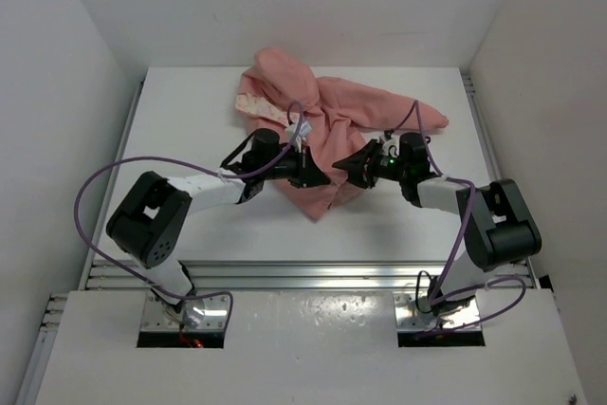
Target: Zip up the jacket
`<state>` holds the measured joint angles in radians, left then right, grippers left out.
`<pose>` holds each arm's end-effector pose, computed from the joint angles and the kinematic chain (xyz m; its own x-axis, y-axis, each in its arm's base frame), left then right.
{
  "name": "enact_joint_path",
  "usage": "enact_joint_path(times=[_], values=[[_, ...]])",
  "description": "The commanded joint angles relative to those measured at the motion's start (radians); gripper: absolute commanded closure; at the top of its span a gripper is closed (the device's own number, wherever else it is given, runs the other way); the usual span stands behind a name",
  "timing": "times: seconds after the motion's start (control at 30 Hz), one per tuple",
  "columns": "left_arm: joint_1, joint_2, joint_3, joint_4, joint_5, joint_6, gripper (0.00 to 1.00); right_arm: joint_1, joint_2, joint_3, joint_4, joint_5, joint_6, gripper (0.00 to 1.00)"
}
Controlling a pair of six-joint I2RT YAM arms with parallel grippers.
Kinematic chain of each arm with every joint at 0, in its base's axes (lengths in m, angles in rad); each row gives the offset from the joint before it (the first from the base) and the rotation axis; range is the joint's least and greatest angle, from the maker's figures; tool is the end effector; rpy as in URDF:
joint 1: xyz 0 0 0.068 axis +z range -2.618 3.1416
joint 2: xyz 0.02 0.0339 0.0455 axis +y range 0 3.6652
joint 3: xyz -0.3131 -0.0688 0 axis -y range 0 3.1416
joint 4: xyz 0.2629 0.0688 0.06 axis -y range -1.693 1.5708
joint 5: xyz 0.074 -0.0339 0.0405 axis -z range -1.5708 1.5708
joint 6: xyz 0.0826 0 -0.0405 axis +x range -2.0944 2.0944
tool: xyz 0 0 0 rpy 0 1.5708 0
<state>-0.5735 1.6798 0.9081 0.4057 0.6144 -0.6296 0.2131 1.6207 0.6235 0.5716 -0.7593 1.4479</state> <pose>0.3240 -0.2660 0.2338 -0.7703 -0.0752 -0.6332 0.5468 0.4331 -0.7166 0.3307 0.1297 0.1827 -0.8099 0.5613 0.1704 0.3066 0.1573 0.9388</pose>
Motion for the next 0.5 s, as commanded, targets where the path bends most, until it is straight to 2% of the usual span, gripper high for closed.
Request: enact_joint_path(times=[0.0,0.17,0.33,0.47], values=[[0.018,-0.06,-0.02,0.036,0.007,-0.002,1.0,0.006,-0.004,0.025,0.024,0.002,0.005,0.63],[0.037,-0.06,-0.02,0.045,-0.004,-0.002,1.0,0.009,-0.033,-0.027,0.016,-0.012,0.002,0.62],[0.055,-0.051,0.0,0.054,-0.001,-0.002,1.0,0.025,-0.053,-0.073,0.011,-0.025,-0.014,0.54],[0.055,-0.042,0.0,0.064,-0.001,-0.002,1.0,0.031,-0.048,-0.068,0.004,-0.017,-0.026,0.54]])
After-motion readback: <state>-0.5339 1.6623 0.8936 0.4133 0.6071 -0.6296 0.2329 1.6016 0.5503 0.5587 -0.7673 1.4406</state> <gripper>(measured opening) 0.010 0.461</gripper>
